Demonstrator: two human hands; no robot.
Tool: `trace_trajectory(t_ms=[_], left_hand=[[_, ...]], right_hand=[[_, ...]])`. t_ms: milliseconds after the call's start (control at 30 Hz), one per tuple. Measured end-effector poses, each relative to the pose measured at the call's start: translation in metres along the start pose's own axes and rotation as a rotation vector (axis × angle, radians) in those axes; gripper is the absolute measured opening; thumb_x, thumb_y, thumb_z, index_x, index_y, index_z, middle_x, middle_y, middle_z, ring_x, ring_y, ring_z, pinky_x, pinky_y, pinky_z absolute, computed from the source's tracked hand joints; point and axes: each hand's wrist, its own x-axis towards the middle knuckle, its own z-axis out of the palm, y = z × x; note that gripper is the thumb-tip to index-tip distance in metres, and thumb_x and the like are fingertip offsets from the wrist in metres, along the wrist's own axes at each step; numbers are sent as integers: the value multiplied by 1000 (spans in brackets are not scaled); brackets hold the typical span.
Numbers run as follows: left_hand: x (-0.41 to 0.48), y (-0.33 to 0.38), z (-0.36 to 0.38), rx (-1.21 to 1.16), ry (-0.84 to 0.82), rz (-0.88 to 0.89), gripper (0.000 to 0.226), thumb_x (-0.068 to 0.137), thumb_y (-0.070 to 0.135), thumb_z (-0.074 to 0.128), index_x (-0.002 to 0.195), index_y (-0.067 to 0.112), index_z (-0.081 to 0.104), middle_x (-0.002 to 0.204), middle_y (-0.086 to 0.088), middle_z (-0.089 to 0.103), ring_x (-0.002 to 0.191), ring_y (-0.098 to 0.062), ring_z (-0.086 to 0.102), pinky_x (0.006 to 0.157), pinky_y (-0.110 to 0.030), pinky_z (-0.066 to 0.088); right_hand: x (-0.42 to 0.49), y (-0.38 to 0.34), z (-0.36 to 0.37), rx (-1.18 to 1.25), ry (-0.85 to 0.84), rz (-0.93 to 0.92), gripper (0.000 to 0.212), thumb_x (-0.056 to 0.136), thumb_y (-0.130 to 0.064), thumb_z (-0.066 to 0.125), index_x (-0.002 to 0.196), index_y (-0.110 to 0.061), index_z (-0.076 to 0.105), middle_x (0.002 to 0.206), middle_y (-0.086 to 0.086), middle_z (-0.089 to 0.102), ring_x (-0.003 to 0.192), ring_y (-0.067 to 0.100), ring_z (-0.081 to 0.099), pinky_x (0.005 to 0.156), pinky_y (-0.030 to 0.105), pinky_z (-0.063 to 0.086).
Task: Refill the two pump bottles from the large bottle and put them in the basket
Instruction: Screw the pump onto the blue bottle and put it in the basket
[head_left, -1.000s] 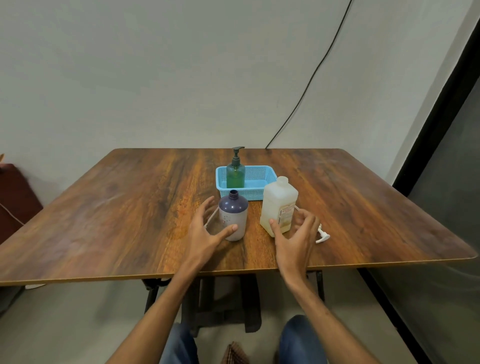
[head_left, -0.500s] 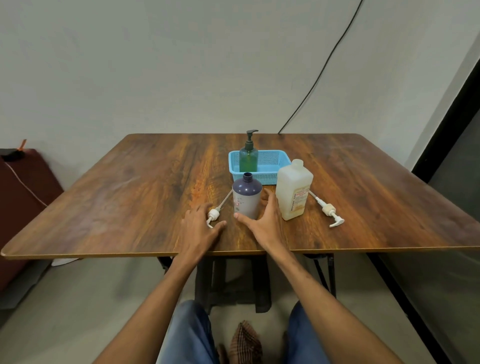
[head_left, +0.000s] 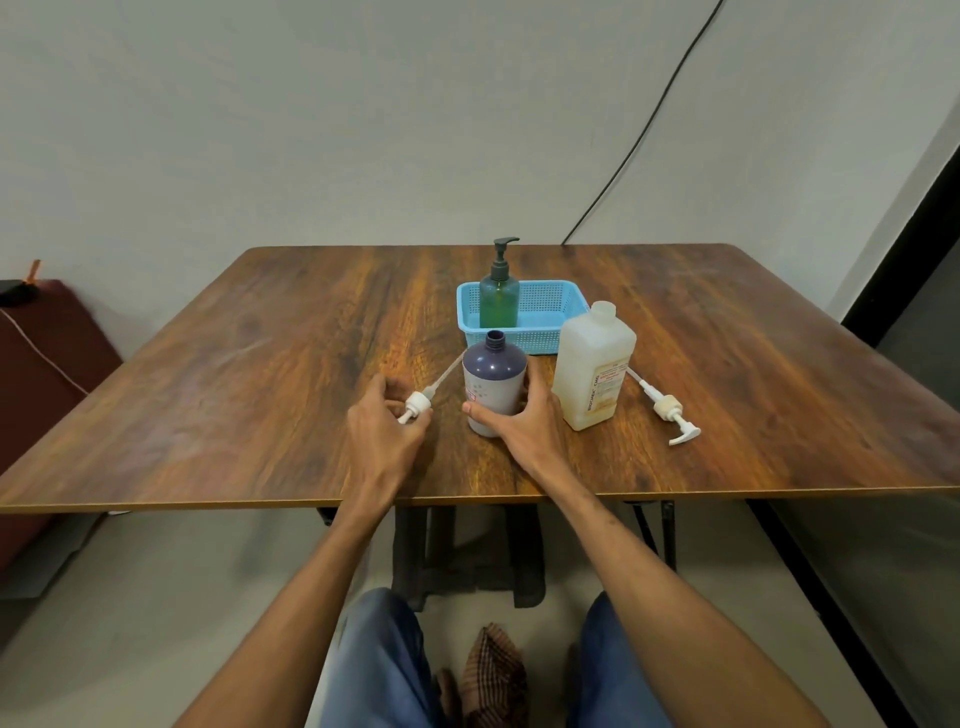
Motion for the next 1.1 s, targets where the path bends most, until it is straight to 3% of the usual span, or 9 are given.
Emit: trace_trajectory(t_ms=[133,300,533,667,800,1100], left_hand=[[9,13,-10,-111,98,89,26,79,16,85,99,15,70,94,4,71,79,0,66,66,-14,55],[26,33,-18,-296,153,117,24,82,15,82,104,11,74,93,-2,75,81,-15,71,73,-33,60],[44,77,-17,-447,152,129,27,84,24,81,107,11,75,90,-10,73,78,-29,66,73,-40,59],[52,97,-18,-464,180,156,25,83,30,81,102,14,76,85,-11,72,72,-20,60,68,-41,55],[56,112,-18,-495,193,164,25,83,28,82,104,15,77,89,-8,76,83,-36,69,75,-47,59],[53,130,-18,-536,159,179,21,81,18,83,93,34,74,83,1,74,77,-17,67,76,-49,59]], right_hand=[[0,0,0,-4,-1,-13,87,68,-43,90,139,-35,40,139,-14,54,125,3,52,102,25,47],[-2,-1,0,0,10,-28,84,67,-46,90,135,-38,41,134,-17,56,121,1,54,98,23,49],[-2,2,0,-16,1,-30,86,68,-51,87,138,-37,40,134,-21,54,120,1,55,96,24,51],[-3,2,0,-18,5,-35,83,67,-55,86,135,-41,40,130,-22,55,117,1,56,94,25,53],[-3,3,-1,-5,-1,-38,85,68,-50,87,138,-34,41,132,-18,57,117,1,57,92,22,52],[-2,6,0,-22,6,-47,88,68,-53,86,140,-31,41,135,-15,57,120,4,57,96,31,55]])
